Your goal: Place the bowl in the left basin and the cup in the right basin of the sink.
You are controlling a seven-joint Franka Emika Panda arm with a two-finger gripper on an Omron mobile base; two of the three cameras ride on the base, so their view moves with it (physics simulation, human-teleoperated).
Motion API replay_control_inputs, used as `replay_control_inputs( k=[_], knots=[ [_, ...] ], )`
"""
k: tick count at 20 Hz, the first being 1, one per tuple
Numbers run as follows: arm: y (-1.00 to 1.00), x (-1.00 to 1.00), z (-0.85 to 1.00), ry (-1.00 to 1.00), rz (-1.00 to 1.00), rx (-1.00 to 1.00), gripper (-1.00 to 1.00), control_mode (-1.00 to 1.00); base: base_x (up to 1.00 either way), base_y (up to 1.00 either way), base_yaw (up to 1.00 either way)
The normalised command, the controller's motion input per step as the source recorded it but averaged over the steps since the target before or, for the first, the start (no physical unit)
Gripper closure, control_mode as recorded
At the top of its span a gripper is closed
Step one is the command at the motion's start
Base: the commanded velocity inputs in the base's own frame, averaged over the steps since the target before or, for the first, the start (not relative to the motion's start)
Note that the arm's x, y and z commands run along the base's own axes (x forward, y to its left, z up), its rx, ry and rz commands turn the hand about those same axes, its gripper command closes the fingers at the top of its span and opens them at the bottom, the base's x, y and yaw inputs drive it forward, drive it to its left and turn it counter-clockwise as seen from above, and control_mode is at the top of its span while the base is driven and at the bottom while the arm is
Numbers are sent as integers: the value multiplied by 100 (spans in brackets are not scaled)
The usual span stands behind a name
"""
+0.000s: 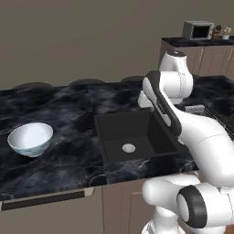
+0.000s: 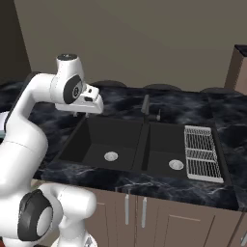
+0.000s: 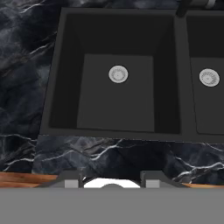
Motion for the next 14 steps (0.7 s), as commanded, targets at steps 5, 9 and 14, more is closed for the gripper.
replay_control_inputs(
  k=[5,9,14],
  knots=[
    [14,-4,0,0,-1,0,-100,-100,0,0,0],
    [32,-4,0,0,0,0,-100,-100,0,0,0],
    [42,0,0,0,0,0,-100,-100,0,0,0]
  ],
)
